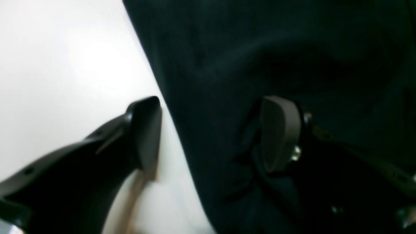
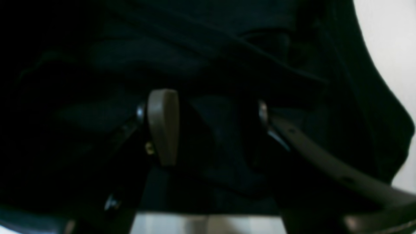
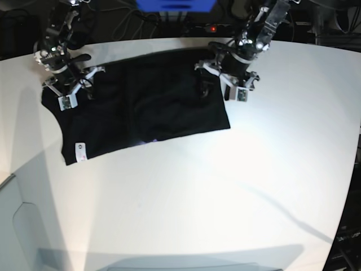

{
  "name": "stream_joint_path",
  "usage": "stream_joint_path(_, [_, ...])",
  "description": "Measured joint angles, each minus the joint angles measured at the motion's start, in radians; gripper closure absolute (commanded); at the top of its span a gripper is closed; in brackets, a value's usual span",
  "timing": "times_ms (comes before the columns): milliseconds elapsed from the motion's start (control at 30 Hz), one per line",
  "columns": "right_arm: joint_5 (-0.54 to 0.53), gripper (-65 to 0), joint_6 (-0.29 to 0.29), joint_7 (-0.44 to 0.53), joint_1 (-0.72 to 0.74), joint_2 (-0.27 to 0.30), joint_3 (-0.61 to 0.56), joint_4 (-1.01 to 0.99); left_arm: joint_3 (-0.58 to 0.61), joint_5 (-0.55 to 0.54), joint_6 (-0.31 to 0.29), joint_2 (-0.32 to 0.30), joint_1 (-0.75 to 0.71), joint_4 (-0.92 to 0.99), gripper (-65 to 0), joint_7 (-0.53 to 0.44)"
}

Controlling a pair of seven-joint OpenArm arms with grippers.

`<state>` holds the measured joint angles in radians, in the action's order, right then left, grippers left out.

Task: Fold the T-shirt properly
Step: 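Press both grippers onto the folded shirt to flatten it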

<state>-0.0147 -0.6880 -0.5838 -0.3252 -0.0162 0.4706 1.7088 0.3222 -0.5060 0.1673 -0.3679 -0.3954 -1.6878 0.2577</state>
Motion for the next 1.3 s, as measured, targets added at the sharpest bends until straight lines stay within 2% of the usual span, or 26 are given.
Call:
stream_joint_path(133, [0.022, -31.1, -0.003, -0.042, -0.054, -0.035, 0.003, 0.083, 0.0, 0.003, -0.006, 0.0, 0.07, 0.054, -45.7, -0.005])
stream_joint_path(267, [0.035, -31.1, -0.003, -0.055, -0.071, -0.064, 0.01, 0.164, 0.0, -0.015, -0.009, -0.053, 0.103, 0.058, -45.6, 0.015])
stream_joint_path(467, [0.028, -31.1, -0.003, -0.05, -0.06, -0.076, 0.006, 0.243, 0.001, -0.021, 0.002, -0.084, 0.109, -0.007, -45.7, 0.048])
stream_joint_path(600, [0.026, -31.1, -0.003, -0.046, 0.016, -0.078, 0.057, 0.227, -0.002, -0.016, 0.004, -0.089, 0.111, -0.064, -45.7, 0.037])
stream_joint_path(767, [0.026, -33.4, -0.003, -0.044, 0.112, -0.075, 0.13, 0.101, -0.001, -0.015, 0.004, -0.09, 0.113, -0.066, -45.7, 0.04])
stream_joint_path(967, [0.023, -34.4, -0.003, -0.041, 0.156, -0.022, 0.153, -0.065, 0.0, -0.016, 0.005, -0.092, 0.111, -0.066, -45.7, 0.04])
stream_joint_path(1133, [-0.006, -34.4, -0.003, -0.001, 0.175, 0.023, 0.146, -0.147, -0.001, -0.016, 0.005, -0.092, 0.111, -0.055, -45.7, 0.04])
stream_joint_path(1300, [-0.025, -33.8, 0.0, 0.051, 0.178, 0.035, 0.147, -0.197, 0.0, -0.016, 0.005, -0.088, 0.114, -0.045, -45.7, 0.039])
